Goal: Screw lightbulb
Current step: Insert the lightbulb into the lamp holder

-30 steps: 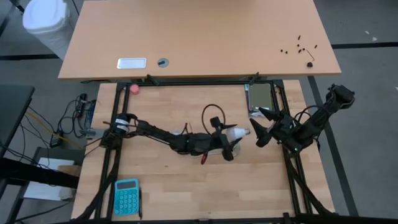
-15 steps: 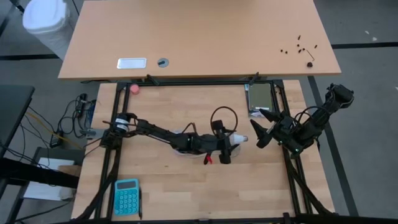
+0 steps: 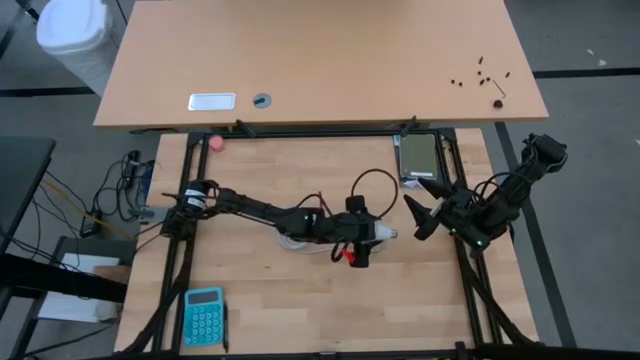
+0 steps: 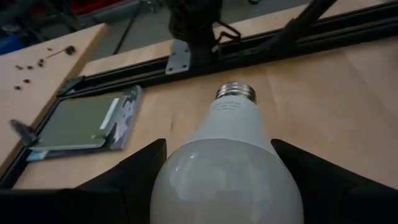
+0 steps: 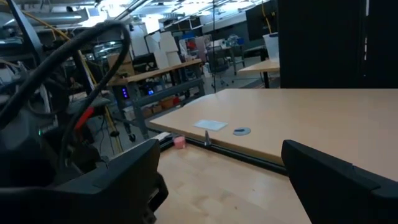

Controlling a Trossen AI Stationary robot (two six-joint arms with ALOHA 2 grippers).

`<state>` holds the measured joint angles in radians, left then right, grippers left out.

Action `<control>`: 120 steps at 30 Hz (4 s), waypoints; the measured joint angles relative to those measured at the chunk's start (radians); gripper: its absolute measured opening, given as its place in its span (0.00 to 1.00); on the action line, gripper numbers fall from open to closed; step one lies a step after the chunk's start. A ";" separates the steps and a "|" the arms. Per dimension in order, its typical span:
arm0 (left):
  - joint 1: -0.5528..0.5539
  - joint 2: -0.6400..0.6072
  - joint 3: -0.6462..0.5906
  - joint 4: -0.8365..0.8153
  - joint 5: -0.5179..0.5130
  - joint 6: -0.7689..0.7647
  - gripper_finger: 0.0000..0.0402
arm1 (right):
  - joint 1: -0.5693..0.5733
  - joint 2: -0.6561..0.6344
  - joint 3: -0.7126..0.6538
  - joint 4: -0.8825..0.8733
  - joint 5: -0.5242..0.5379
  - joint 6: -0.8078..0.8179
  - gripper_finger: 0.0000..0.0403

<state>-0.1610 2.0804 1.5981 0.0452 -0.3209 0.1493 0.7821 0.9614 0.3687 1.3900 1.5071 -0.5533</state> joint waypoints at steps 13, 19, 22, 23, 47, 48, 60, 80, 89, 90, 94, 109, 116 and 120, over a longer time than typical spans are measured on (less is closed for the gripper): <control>0.018 -0.001 0.044 -0.130 0.099 -0.018 0.70 | 0.099 0.000 0.000 -0.101 0.019 0.024 0.86; 0.019 -0.001 0.044 -0.130 0.099 -0.020 0.70 | 0.093 0.001 -0.020 -0.188 0.014 0.113 0.83; 0.019 -0.001 0.044 -0.142 0.099 -0.020 0.70 | 0.082 0.000 -0.041 -0.183 0.018 0.136 0.82; 0.020 -0.001 0.044 -0.147 0.104 -0.020 0.70 | 0.081 0.000 -0.045 -0.180 0.019 0.136 0.81; 0.161 0.000 0.265 -0.507 0.213 0.002 0.70 | 0.073 0.000 -0.049 -0.217 -0.003 0.192 0.79; 0.166 0.000 0.269 -0.518 0.224 0.002 0.70 | 0.073 0.000 -0.049 -0.224 -0.008 0.205 0.79; 0.197 0.000 0.273 -0.516 0.283 0.009 0.70 | 0.046 0.000 -0.049 -0.273 -0.013 0.248 0.79; 0.221 0.008 0.272 -0.467 0.343 0.033 0.70 | -0.007 0.000 -0.061 -0.306 -0.064 0.297 0.79; 0.218 0.024 0.281 -0.605 0.360 0.058 0.70 | -0.007 0.000 -0.154 -0.309 -0.115 0.478 0.80; 0.217 0.025 0.296 -0.636 0.360 0.067 0.70 | -0.008 0.000 -0.161 -0.310 -0.144 0.506 0.80; 0.207 0.021 0.351 -0.673 0.359 0.088 0.70 | 0.003 0.000 -0.164 -0.383 -0.188 0.593 0.79; 0.176 0.021 0.396 -0.803 0.340 0.162 0.70 | 0.055 0.003 -0.138 -1.113 -0.455 1.398 0.77; 0.160 0.067 0.395 -0.815 0.332 0.163 0.70 | -0.086 0.095 -0.138 -1.259 -0.718 1.558 0.77; 0.143 0.085 0.394 -0.795 0.279 0.163 0.70 | -0.129 0.169 -0.138 -1.240 -0.770 1.543 0.77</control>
<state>-0.0176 2.1658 1.9918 -0.7499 -0.0418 0.3125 0.6532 1.1306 0.2310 0.1501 0.7375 0.9901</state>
